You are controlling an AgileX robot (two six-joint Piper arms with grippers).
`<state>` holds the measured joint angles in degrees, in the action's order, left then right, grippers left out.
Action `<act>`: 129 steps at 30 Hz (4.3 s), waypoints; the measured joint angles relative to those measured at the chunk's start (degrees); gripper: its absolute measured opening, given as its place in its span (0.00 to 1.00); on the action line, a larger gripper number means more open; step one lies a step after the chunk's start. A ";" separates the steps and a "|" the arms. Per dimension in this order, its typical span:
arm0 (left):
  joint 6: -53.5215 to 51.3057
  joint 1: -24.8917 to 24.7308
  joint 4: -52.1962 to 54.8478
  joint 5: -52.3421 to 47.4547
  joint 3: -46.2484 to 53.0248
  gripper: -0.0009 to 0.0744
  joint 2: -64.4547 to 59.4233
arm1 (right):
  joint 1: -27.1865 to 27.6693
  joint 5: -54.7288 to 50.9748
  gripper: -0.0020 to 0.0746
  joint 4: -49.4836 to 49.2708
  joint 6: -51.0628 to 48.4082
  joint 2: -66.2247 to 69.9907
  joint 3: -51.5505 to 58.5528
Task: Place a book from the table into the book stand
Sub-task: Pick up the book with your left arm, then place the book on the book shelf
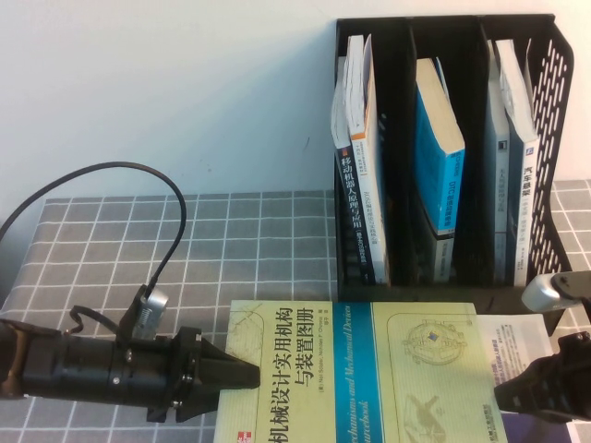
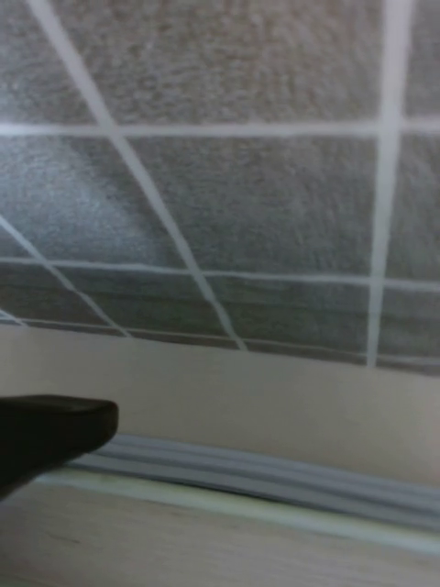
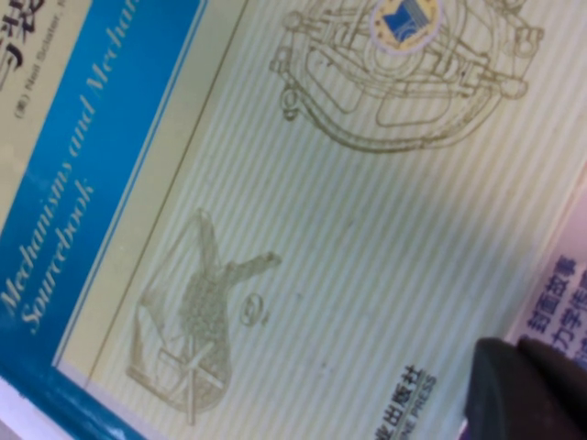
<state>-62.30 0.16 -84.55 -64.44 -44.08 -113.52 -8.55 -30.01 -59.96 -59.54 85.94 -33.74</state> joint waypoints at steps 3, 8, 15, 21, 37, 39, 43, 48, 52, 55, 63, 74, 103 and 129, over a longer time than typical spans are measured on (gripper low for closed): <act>-1.03 0.00 -0.24 -0.10 0.00 0.38 0.00 | 0.00 0.00 0.02 0.00 -0.58 0.00 0.00; -1.96 0.00 -0.99 -0.20 0.00 0.38 -0.15 | 0.00 -0.11 0.02 0.21 -2.51 -0.95 -0.48; 2.91 0.00 0.84 0.21 -0.94 0.35 3.70 | 0.00 -1.11 0.02 0.82 -2.69 -10.29 -4.11; 11.82 -0.08 3.69 -0.56 -4.79 0.28 12.55 | 0.00 -0.27 0.02 4.44 -2.83 -20.94 -7.48; 26.78 -7.30 15.05 2.71 -20.36 0.27 24.89 | 0.00 6.23 0.02 6.74 -2.83 -28.62 -7.92; 30.41 -9.30 17.03 4.20 -23.13 0.27 24.89 | 0.00 6.75 0.02 7.44 -2.97 -28.62 -7.92; 38.07 -14.07 24.20 7.64 -29.29 0.27 24.89 | 0.00 6.75 0.02 8.63 -2.97 -28.62 -7.92; 44.40 -17.64 30.89 9.83 -36.55 0.27 24.78 | 0.00 7.00 0.02 9.72 -2.97 -28.62 -7.92; 46.95 -18.14 32.15 9.52 -40.75 0.27 24.78 | 0.00 7.96 0.02 9.81 -2.97 -28.62 -7.92; 48.32 -18.18 32.04 9.48 -43.28 0.27 24.78 | 0.00 8.49 0.02 9.81 -2.97 -28.62 -7.92; 52.45 -18.18 32.14 11.57 -48.87 0.27 24.68 | 0.00 10.39 0.02 9.94 -0.15 -28.62 -7.92; 55.38 -18.31 31.92 17.13 -51.29 0.27 24.78 | 0.00 7.79 0.02 6.62 1.04 -28.62 -7.92; 53.81 -18.31 37.92 26.27 -70.07 0.27 27.08 | 6.44 -7.65 0.02 -6.31 -3.66 4.47 -44.01; 54.15 -18.31 37.68 29.24 -70.07 0.27 26.75 | 6.29 -24.28 0.02 47.87 30.64 19.05 -63.88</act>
<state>-8.16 -18.15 -46.87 -35.20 -114.15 -86.77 -2.26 -54.28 -12.08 -28.90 104.99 -97.62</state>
